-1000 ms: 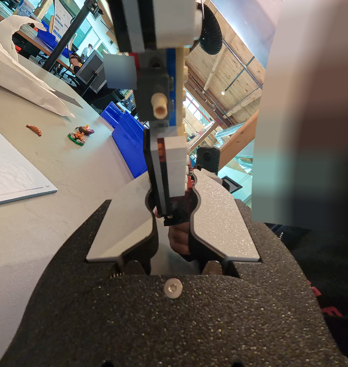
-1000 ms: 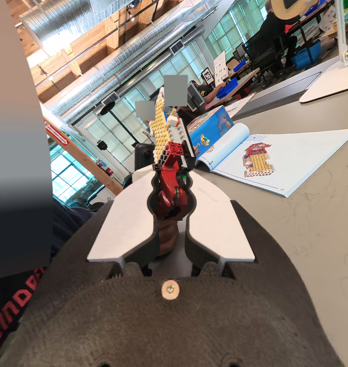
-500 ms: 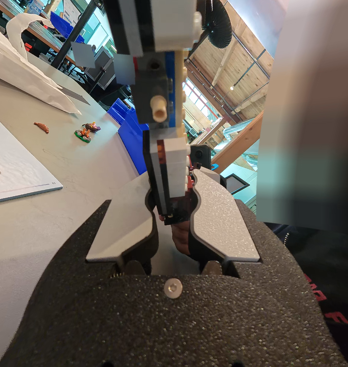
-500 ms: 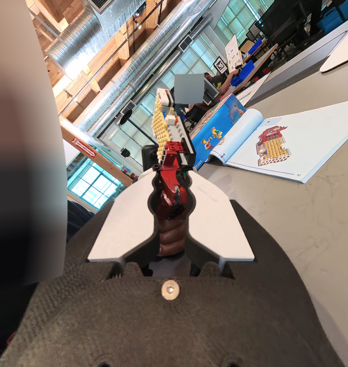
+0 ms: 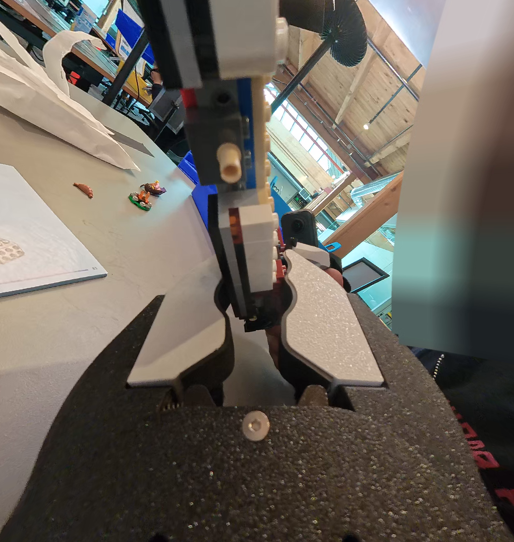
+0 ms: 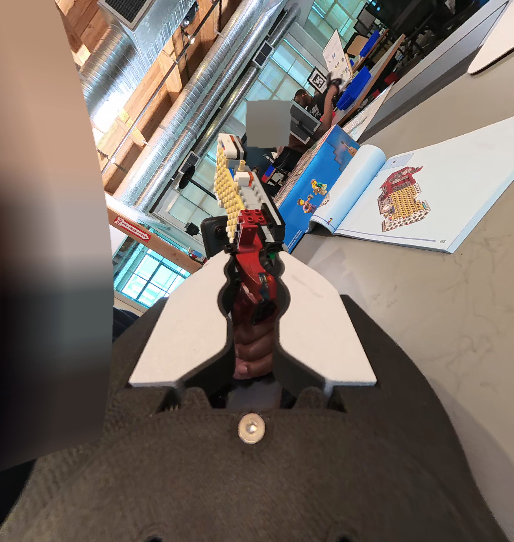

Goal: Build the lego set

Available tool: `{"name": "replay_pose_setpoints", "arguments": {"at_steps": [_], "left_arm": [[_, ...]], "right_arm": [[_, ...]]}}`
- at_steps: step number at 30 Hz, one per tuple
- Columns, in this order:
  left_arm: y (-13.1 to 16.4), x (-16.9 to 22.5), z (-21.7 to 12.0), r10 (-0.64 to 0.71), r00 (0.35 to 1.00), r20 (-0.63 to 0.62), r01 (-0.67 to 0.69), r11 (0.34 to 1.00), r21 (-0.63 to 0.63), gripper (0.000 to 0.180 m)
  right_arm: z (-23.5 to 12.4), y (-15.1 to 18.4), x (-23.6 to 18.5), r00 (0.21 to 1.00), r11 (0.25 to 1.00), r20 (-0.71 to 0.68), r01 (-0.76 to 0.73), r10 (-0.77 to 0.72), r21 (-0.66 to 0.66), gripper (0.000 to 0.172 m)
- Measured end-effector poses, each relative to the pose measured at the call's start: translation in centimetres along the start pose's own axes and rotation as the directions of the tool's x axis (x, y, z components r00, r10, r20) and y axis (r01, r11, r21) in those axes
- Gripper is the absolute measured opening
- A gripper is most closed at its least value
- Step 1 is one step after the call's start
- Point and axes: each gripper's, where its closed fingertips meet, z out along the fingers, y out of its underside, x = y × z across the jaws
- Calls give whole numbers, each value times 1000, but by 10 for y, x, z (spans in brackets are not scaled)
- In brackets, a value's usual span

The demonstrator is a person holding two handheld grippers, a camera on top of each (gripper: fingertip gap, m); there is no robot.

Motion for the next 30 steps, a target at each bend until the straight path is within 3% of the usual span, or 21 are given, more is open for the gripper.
{"name": "replay_pose_setpoints", "arguments": {"at_steps": [15,30], "left_arm": [[1,-8,-1,-117,993,27,116,993,24,32],[2,-12,-1,-118,992,39,117,993,15,32]], "right_arm": [[0,-4,7,998,995,11,-67,67,73,22],[3,-5,1,997,995,-27,68,-66,68,27]]}}
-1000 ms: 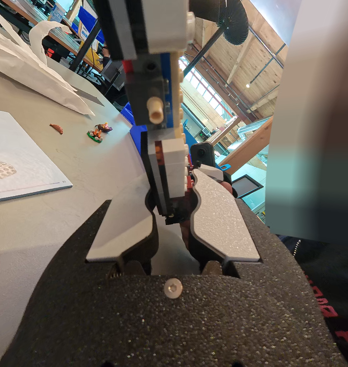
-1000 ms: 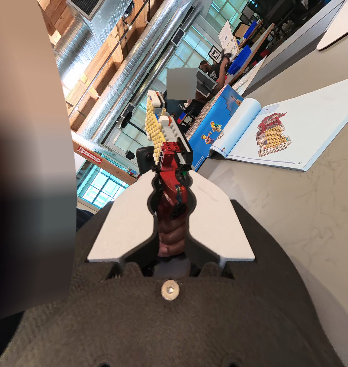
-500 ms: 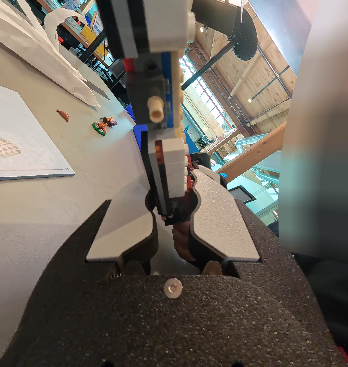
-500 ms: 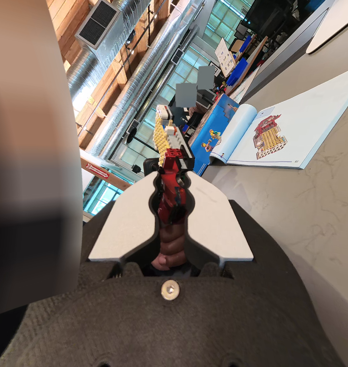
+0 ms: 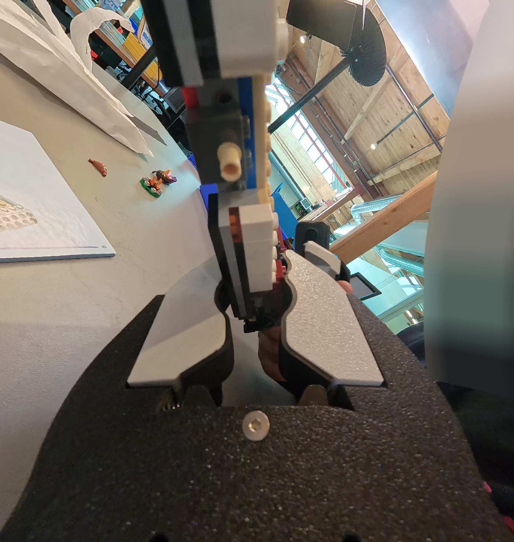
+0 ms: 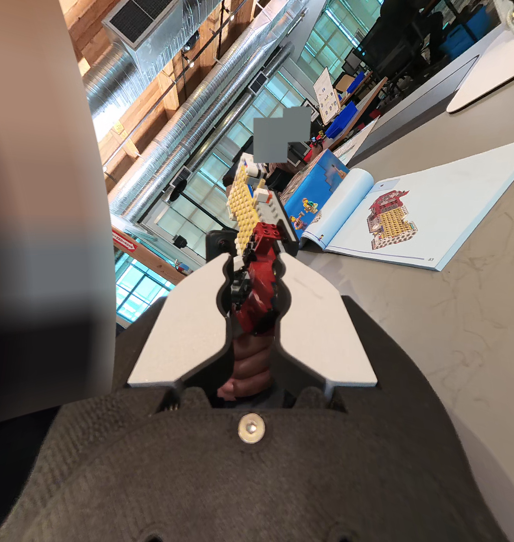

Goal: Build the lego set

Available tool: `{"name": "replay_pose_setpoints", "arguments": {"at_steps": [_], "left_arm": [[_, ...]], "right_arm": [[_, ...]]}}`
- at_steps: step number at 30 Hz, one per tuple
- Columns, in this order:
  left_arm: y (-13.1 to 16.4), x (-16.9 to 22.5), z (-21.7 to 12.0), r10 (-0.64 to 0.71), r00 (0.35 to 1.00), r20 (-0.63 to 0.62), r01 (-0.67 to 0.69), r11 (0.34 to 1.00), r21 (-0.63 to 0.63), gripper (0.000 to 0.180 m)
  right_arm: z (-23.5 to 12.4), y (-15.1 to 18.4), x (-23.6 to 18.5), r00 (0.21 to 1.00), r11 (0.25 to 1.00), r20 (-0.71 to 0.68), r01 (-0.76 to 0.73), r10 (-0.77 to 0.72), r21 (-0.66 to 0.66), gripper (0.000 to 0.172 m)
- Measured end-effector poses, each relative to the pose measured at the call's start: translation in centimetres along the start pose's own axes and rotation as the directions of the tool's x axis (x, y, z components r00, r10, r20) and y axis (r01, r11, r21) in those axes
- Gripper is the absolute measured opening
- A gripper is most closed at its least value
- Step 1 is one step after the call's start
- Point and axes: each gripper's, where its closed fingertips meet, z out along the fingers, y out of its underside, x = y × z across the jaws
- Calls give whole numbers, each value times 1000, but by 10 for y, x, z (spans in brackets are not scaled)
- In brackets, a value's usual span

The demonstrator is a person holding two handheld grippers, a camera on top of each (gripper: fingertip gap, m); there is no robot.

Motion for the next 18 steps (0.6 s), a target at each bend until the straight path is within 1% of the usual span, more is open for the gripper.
{"name": "replay_pose_setpoints", "arguments": {"at_steps": [9,18], "left_arm": [[1,3,0,52,999,9,-52,999,-3,32],[-1,7,-2,117,993,19,-117,993,11,32]], "right_arm": [[1,3,4,1000,1000,-20,5,-5,-16,28],[2,3,0,1000,1000,13,6,-6,-9,29]]}}
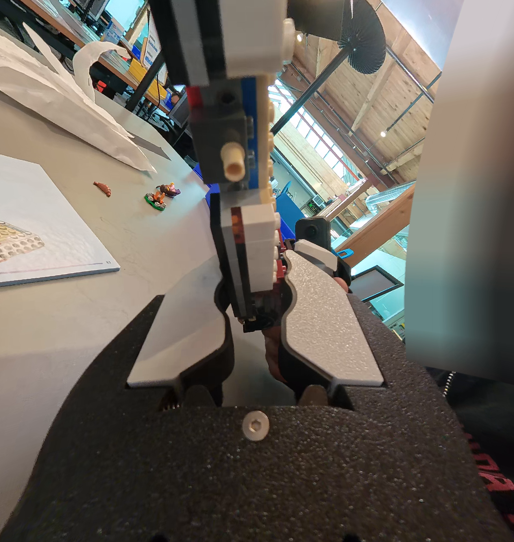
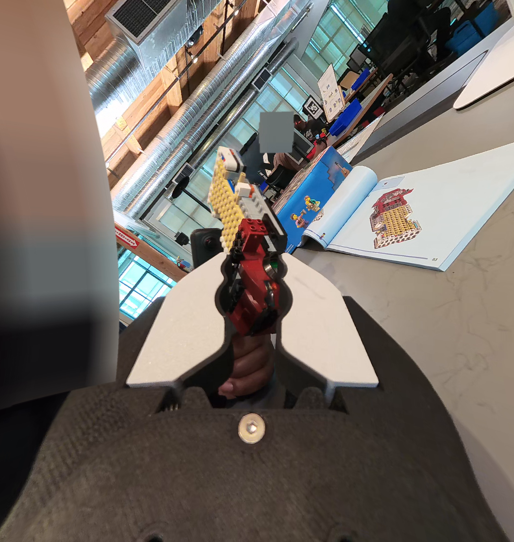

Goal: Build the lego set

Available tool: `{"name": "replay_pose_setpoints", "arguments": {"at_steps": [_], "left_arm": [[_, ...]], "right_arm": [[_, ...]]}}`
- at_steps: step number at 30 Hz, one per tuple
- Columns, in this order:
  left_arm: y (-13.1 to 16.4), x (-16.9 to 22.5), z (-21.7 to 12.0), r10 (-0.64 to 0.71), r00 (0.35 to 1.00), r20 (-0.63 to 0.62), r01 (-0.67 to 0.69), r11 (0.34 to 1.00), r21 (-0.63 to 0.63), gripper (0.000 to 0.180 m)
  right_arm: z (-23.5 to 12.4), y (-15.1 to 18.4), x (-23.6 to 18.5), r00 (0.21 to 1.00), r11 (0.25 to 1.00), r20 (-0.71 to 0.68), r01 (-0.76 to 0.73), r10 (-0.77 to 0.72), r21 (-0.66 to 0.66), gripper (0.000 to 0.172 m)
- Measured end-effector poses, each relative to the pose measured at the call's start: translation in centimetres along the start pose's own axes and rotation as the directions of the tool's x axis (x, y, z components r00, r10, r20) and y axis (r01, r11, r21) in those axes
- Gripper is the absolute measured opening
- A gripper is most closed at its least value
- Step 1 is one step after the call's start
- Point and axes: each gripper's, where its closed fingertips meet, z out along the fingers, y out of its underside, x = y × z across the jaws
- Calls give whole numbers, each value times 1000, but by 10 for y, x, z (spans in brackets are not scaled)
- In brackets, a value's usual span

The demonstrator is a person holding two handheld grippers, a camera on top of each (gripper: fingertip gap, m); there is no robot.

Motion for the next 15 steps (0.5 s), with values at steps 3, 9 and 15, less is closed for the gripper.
{"name": "replay_pose_setpoints", "arguments": {"at_steps": [3,9,15], "left_arm": [[-1,1,-1,44,999,20,-44,999,5,32],[-3,2,-2,103,993,51,-103,995,11,32],[-4,4,-2,155,985,73,-156,988,13,32]], "right_arm": [[0,0,0,1000,1000,3,5,-5,1,30],[0,0,0,1000,1000,10,2,-2,1,31],[0,0,-1,1000,1000,20,-4,4,-1,32]]}}
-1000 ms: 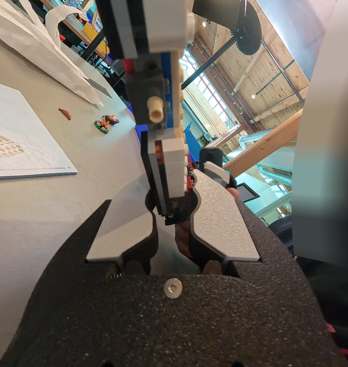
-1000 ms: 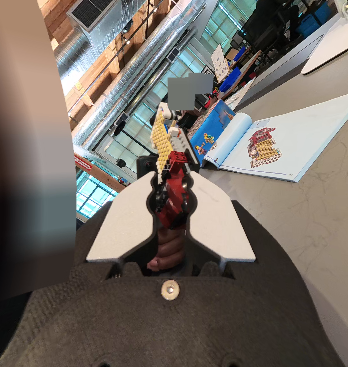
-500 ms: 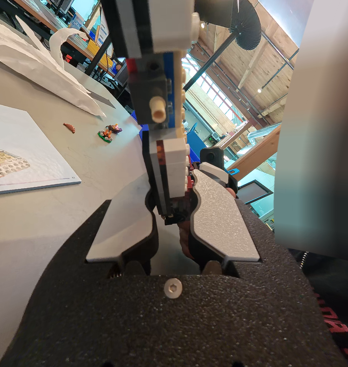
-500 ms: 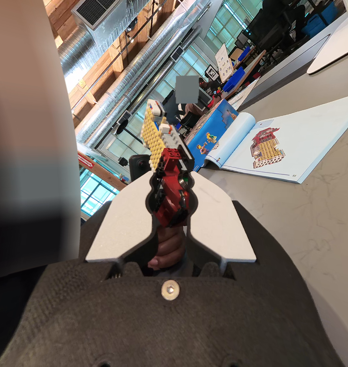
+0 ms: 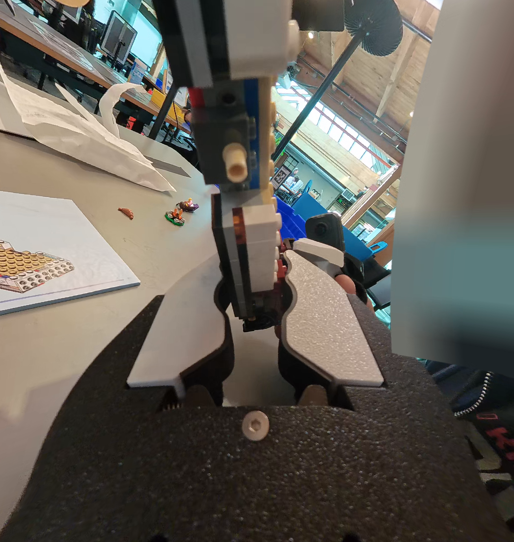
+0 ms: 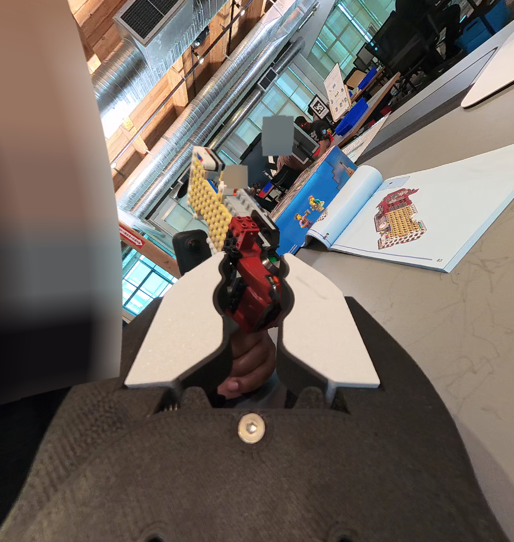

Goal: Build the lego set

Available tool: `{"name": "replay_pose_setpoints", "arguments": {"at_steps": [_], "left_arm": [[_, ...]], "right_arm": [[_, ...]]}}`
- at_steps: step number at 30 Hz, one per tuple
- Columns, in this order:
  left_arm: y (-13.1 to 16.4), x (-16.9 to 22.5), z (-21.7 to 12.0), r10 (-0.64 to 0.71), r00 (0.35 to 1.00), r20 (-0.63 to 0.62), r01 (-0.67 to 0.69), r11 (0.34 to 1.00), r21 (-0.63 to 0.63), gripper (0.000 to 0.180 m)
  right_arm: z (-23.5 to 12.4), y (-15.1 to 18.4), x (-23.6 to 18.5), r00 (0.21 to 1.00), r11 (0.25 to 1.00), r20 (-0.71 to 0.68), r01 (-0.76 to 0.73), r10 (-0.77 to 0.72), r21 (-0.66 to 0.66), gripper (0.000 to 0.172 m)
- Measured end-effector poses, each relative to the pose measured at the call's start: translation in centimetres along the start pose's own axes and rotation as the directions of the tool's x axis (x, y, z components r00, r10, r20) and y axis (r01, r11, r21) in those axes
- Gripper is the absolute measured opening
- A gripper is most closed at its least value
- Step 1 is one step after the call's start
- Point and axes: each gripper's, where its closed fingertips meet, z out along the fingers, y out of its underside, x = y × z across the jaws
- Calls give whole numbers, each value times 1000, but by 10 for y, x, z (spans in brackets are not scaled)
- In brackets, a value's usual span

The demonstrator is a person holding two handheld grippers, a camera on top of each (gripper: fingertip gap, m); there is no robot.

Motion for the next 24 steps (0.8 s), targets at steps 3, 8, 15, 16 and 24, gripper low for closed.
{"name": "replay_pose_setpoints", "arguments": {"at_steps": [3,8,15,16,24], "left_arm": [[0,1,0,34,999,12,-34,999,-4,32],[0,1,0,59,998,24,-59,998,-5,32],[0,1,0,21,1000,-1,-21,1000,-7,33],[1,0,0,22,1000,2,-22,1000,-7,33],[5,-10,4,-55,998,19,55,998,-27,32]], "right_arm": [[0,0,0,1000,1000,-1,1,-1,-4,32],[0,1,1,1000,1000,5,-3,3,-4,32],[0,2,1,999,1000,35,-20,21,-8,32],[0,2,2,999,1000,33,-20,21,-10,32],[-1,1,13,996,998,-72,55,-54,4,31]]}}
